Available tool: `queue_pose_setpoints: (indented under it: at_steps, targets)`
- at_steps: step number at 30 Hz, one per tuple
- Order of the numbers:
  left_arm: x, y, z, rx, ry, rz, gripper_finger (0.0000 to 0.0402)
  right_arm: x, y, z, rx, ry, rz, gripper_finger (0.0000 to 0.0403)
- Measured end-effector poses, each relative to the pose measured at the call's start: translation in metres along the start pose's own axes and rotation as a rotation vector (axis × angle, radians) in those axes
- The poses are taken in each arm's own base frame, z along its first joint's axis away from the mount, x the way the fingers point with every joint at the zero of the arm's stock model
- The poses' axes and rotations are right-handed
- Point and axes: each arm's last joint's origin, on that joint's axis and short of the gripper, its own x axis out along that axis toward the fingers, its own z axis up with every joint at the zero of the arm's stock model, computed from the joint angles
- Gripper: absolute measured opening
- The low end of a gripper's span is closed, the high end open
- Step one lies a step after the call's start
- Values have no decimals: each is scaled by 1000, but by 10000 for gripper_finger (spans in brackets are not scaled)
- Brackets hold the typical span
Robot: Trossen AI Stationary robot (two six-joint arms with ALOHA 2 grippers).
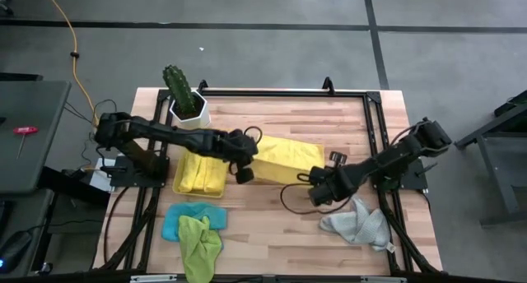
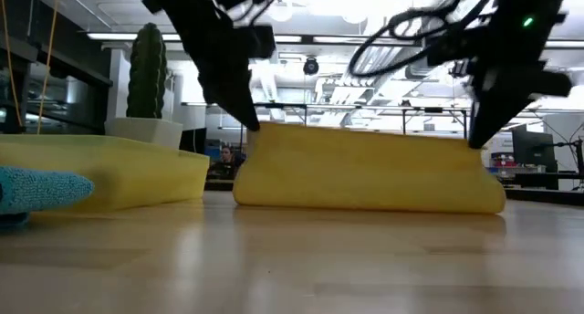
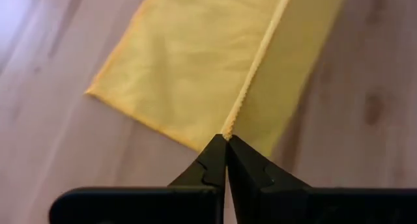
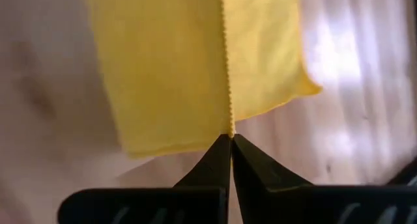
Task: Fold microfiber towels
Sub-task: Fold the yellow microfiber towel
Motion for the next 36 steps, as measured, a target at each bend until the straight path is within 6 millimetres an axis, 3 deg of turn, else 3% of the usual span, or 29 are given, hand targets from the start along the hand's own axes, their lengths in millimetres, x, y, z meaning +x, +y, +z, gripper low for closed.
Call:
queue_pose_setpoints:
  at_steps: [6,14,25,36]
  targets:
    - [24,23,1,-38,48,17,0,22,-20,8,61,18,-68,0]
    - [50,34,2,-73,47,22,0,40,-40,22,130,25,-54,0]
    - [53,46,5,-96,24,113,0,49,-55,30,241,61,-24,0]
    - [54,47,5,-57,22,123,3,49,-55,31,249,46,-24,1]
